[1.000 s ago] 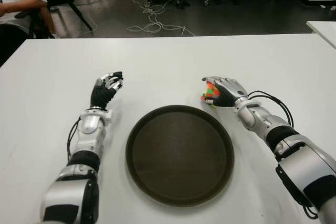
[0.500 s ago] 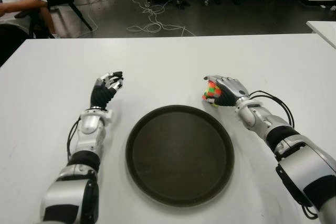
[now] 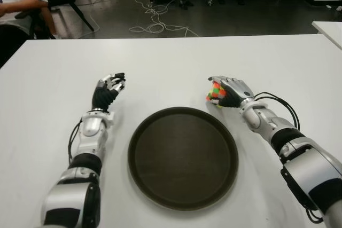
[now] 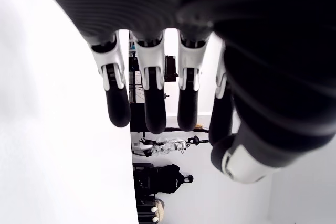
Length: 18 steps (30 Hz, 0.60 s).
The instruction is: Pick up the Rubik's Cube and put it in the plate
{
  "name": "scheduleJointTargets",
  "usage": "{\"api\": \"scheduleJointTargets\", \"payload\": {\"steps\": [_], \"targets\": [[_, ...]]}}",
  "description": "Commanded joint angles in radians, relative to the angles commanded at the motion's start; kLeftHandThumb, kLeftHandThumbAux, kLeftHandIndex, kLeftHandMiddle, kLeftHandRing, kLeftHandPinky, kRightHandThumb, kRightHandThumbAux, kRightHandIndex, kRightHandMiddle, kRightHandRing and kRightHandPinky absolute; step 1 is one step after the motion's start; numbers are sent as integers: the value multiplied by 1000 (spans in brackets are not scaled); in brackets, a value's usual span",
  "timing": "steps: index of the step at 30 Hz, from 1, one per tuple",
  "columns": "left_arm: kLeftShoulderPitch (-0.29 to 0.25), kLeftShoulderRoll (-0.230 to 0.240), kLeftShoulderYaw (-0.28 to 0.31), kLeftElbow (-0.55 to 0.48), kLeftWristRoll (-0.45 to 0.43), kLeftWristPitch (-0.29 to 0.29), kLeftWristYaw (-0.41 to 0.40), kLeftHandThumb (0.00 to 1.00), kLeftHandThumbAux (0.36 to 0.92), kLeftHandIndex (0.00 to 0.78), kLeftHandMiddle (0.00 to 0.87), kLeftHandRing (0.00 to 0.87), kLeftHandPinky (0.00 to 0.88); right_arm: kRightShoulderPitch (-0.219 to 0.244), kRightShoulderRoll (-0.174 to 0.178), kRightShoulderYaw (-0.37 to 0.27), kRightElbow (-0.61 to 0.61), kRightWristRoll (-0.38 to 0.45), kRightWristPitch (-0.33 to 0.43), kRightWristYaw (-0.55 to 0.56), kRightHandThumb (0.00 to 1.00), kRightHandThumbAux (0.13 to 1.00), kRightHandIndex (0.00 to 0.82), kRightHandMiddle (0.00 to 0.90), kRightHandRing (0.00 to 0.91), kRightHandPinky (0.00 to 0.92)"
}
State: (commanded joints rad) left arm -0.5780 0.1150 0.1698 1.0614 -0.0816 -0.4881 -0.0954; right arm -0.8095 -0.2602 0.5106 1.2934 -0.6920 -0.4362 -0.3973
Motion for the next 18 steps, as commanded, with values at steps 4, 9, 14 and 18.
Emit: {"api": "scheduleJointTargets", "payload": {"steps": [4,9,14,18], "targets": [[2,1,-1,-4,-2,-1,-8,680,723,399,250,236,258,0,-1,4,-3,-8,7,-28,832,688,421,448,395,403],[4,-2,2,-7,-7,8,-8,681,723,399,251,239,268,2,-1,7,-10,-14,8,-77,833,688,427,445,389,395],[0,0,3,2,-7,9,-6,681,723,399,249,235,263,1,-2,11,-18,-18,9,-115,835,688,447,431,360,368],[1,0,3,6,-5,3,-4,681,722,399,247,235,259,3,-3,19,-26,-25,10,-148,835,688,451,427,350,363]]}}
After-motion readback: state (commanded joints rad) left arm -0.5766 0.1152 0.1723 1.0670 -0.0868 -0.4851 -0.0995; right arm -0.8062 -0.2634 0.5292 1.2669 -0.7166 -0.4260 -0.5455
